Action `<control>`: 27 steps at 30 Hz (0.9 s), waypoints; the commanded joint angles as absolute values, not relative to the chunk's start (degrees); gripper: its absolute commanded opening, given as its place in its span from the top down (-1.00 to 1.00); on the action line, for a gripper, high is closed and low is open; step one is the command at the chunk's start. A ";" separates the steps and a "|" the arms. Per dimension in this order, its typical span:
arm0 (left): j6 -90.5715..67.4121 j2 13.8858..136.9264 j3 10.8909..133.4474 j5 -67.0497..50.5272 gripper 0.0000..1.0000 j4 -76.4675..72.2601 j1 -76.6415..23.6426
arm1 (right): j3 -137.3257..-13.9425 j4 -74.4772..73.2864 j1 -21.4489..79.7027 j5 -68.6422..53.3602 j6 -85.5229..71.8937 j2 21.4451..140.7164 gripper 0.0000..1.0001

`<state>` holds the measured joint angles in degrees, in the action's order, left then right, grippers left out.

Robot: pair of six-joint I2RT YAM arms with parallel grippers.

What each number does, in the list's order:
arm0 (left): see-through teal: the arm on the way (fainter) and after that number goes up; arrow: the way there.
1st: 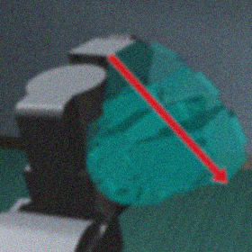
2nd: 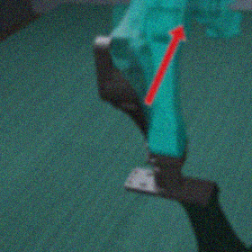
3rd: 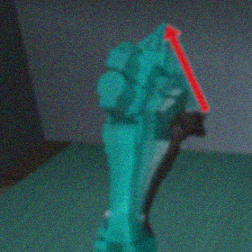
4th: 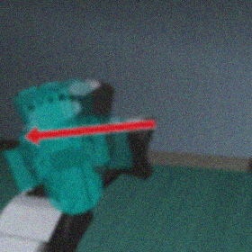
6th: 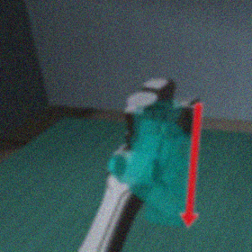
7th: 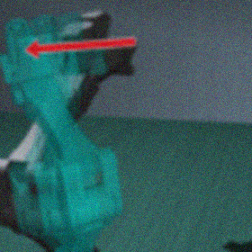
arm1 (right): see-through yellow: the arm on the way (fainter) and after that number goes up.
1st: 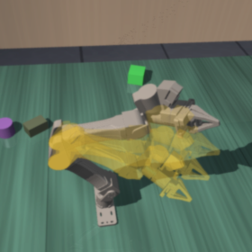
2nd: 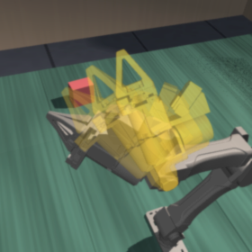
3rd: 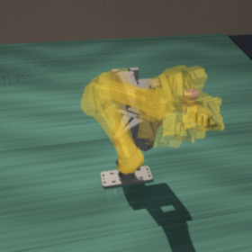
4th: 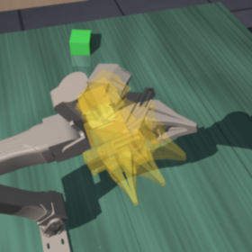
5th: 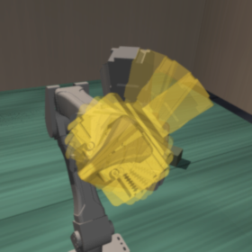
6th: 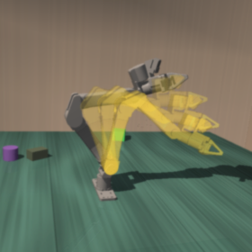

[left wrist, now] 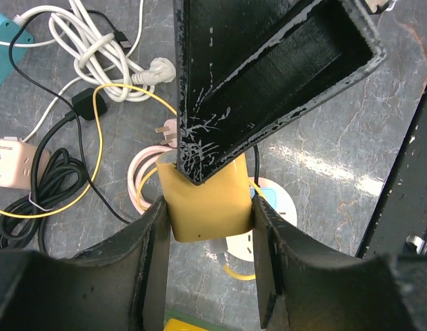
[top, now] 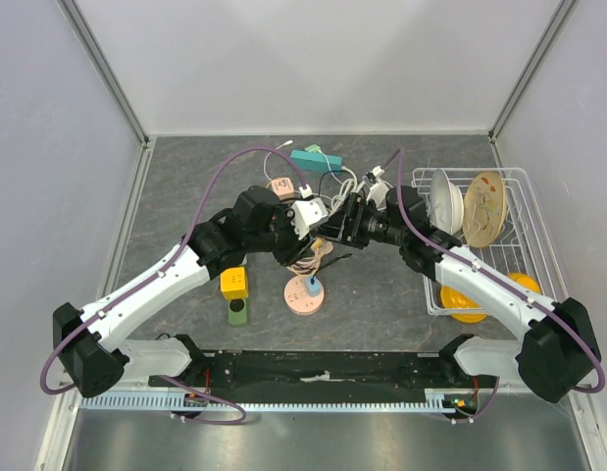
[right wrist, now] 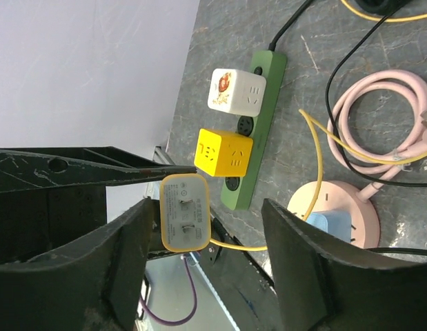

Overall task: Insert the plug
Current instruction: Pick up the plug from the center of the board.

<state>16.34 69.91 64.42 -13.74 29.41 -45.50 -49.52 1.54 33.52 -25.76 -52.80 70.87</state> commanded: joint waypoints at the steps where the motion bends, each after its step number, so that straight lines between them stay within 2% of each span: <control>1: 18.98 69.52 65.13 -13.89 0.81 25.75 -45.88 | -48.34 6.76 33.31 -28.91 -55.19 71.28 -0.36; 4: 19.07 69.61 64.86 -13.54 0.81 25.05 -45.97 | -47.55 8.52 33.31 -29.79 -56.33 71.72 -0.13; 10: 19.07 69.52 64.34 -13.18 0.72 23.91 -45.97 | -46.05 13.88 33.31 -31.99 -59.68 72.42 0.46; 11: 18.90 69.35 64.25 -12.84 0.68 23.73 -45.97 | -45.97 14.41 33.22 -32.25 -59.76 72.42 0.65; 13: 18.63 69.17 63.72 -12.48 0.62 22.86 -45.97 | -45.97 14.59 33.31 -32.34 -59.77 72.42 0.86; 14: 18.28 69.08 63.46 -12.13 0.51 22.42 -45.97 | -45.97 14.76 33.14 -32.34 -59.85 72.51 1.00; 17: 16.36 67.94 62.05 -10.47 0.29 19.78 -45.88 | -45.62 15.99 32.44 -32.26 -60.64 71.98 1.00; 19: 14.95 66.71 60.83 -9.15 -0.06 17.94 -45.97 | -45.18 16.96 31.99 -32.17 -61.69 71.63 1.00; 20: 13.38 66.45 60.39 -7.92 -0.38 17.41 -45.88 | -45.00 17.57 31.47 -32.08 -61.87 71.28 1.00; 22: 11.79 65.04 59.07 -6.86 -0.55 16.09 -45.88 | -44.74 17.93 30.94 -31.64 -62.31 70.93 1.00; 23: 9.43 64.43 58.63 -5.46 -0.71 14.52 -45.88 | -44.65 18.28 30.50 -31.55 -62.40 70.58 1.00; 27: 0.90 61.00 54.68 -3.16 -0.82 9.15 -44.22 | -43.34 20.12 29.45 -30.76 -63.45 69.52 1.00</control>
